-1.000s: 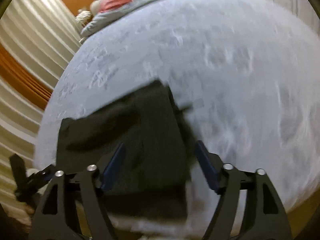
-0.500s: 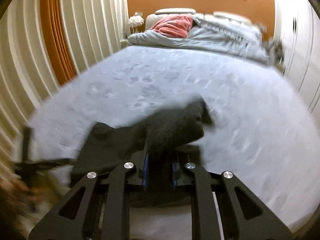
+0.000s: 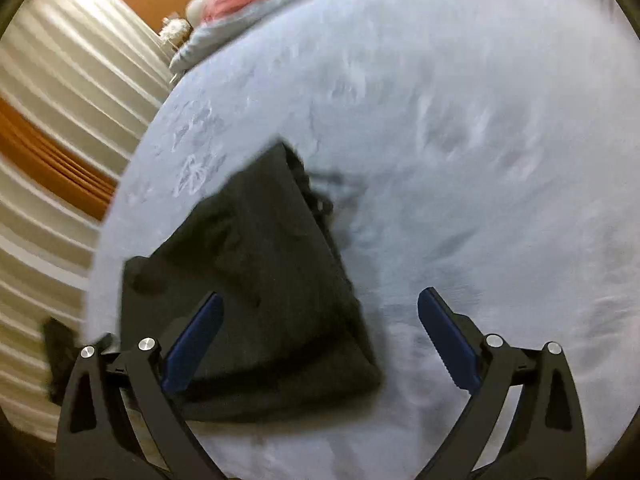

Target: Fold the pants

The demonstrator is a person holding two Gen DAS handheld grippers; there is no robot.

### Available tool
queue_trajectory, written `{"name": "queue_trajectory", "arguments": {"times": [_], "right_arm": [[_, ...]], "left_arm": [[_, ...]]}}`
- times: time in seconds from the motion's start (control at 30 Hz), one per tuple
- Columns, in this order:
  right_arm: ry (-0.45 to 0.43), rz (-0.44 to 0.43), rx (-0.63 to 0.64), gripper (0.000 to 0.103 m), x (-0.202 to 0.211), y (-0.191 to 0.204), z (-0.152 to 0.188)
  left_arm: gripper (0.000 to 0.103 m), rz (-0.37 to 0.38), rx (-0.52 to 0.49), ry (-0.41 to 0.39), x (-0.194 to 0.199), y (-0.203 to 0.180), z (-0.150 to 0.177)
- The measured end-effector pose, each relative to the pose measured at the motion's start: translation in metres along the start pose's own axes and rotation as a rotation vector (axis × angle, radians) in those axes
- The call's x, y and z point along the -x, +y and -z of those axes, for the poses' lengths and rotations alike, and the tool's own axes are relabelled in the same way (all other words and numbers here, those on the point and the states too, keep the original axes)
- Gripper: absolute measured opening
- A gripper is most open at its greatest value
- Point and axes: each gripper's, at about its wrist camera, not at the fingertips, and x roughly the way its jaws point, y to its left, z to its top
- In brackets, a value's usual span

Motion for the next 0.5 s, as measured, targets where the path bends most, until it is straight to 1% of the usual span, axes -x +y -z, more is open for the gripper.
{"name": "queue_trajectory", "arguments": {"times": [0.03,0.07,0.1,0.13,0.17,0.2,0.23,0.27,0.3,0.33,0.37,0.4,0.43,0.47,0.5], "right_arm": [[0.047,-0.027,-0.047,0.097,-0.018,-0.01,-0.002],[0.03,-0.022,-0.047,0.097,-0.023,-0.01,0.0],[-0.005,-0.02,-0.018,0.083,-0.023,-0.005,0.002],[0.013,-0.044,0.009,0.04,-0.026,0.005,0.004],[0.035,-0.06,-0.01,0.036,-0.027,0.01,0.007],[0.028,-0.055,-0.02,0.03,-0.023,0.013,0.011],[0.004,-0.018,0.01,0.028,-0.014,0.026,0.014],[-0.017,-0.014,0.022,0.028,-0.006,0.038,0.017],[-0.042,-0.071,0.015,0.027,0.009,0.053,0.024],[-0.055,-0.115,0.013,0.027,0.021,0.068,0.033],[-0.059,-0.145,0.011,0.027,0.032,0.077,0.045],[-0.056,-0.168,0.007,0.029,0.035,0.086,0.055],[-0.04,-0.18,-0.004,0.036,0.032,0.096,0.073],[-0.024,-0.152,-0.02,0.04,0.024,0.102,0.087],[-0.011,-0.107,-0.028,0.053,0.016,0.105,0.101]], "left_arm": [[0.091,0.03,-0.009,0.001,-0.004,-0.002,-0.001],[0.089,0.053,-0.019,0.012,-0.008,-0.003,-0.002],[0.085,0.067,-0.034,0.026,-0.014,-0.006,-0.004],[0.041,0.079,-0.049,0.036,-0.016,-0.009,-0.006],[0.009,0.085,-0.065,0.105,-0.023,-0.012,-0.01],[0.009,0.107,-0.06,0.169,-0.028,-0.012,-0.016],[0.009,0.137,-0.033,0.174,-0.019,-0.01,-0.027],[0.008,0.154,-0.046,0.174,-0.01,-0.012,-0.034],[0.008,0.165,-0.075,0.169,0.005,-0.016,-0.042],[0.008,0.158,-0.109,0.151,0.026,-0.02,-0.05],[0.008,0.131,-0.145,0.134,0.042,-0.023,-0.055],[0.008,0.079,-0.199,0.12,0.061,-0.023,-0.061],[0.01,0.046,-0.221,0.12,0.069,-0.021,-0.064],[0.018,0.004,-0.235,0.126,0.075,-0.014,-0.067],[0.027,-0.043,-0.234,0.138,0.076,-0.005,-0.066]]}}
